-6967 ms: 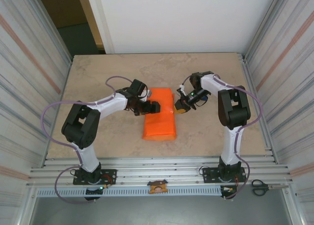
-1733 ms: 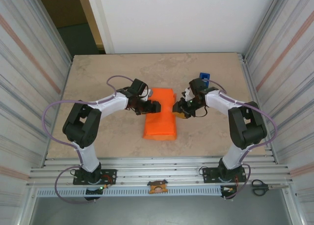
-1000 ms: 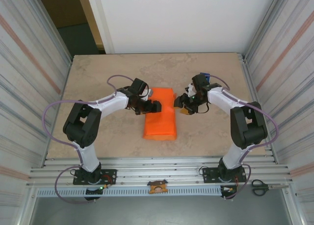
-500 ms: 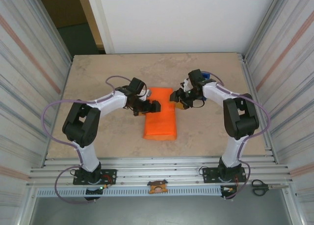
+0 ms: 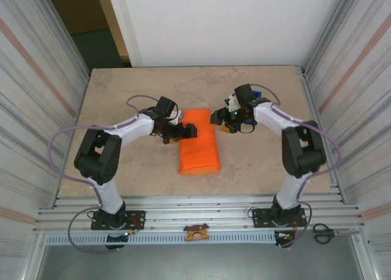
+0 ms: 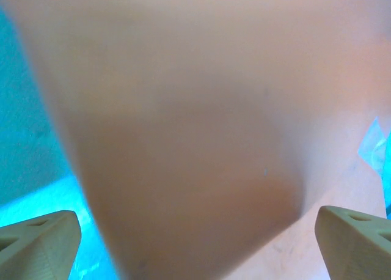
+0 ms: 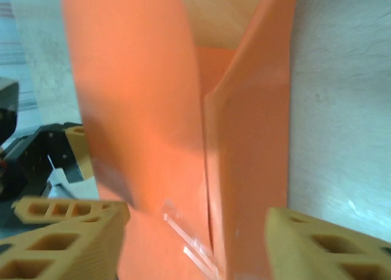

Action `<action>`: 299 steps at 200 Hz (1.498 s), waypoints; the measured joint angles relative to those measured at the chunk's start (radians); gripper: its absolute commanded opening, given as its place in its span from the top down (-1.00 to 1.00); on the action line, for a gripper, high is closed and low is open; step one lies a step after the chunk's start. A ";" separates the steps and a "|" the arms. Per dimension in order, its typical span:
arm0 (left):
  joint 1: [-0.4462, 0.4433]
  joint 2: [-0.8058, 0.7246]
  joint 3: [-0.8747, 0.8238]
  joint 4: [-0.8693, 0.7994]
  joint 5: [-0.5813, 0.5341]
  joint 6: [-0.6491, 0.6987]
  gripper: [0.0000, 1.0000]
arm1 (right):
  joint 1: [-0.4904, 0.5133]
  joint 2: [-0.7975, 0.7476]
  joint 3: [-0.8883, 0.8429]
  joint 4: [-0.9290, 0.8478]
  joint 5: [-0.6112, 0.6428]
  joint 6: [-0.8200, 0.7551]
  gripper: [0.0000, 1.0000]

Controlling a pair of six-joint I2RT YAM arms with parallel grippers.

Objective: Wrap the gift box in paper
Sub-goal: Wrap the gift box with the wrapping paper, then fold the wrapping paper for the gift box.

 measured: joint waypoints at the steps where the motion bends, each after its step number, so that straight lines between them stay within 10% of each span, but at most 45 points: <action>1: 0.000 -0.002 -0.002 0.000 -0.001 0.000 -0.98 | 0.000 -0.006 -0.004 0.000 0.002 -0.005 -0.67; 11: 0.000 -0.047 -0.037 0.002 -0.013 0.000 -0.98 | 0.010 -0.125 -0.062 0.013 0.059 -0.021 -0.99; 78: -0.020 -0.340 -0.259 0.138 -0.138 -0.011 -0.97 | 0.090 -0.789 -0.550 0.275 0.356 -0.029 -0.96; 163: -0.024 -0.429 -0.401 0.297 -0.179 -0.019 -0.96 | 0.195 -0.614 -0.663 0.377 0.275 -0.098 -0.55; 299: -0.006 -0.124 -0.161 0.224 -0.117 -0.009 -0.70 | 0.204 -0.366 -0.611 0.444 0.191 -0.212 0.02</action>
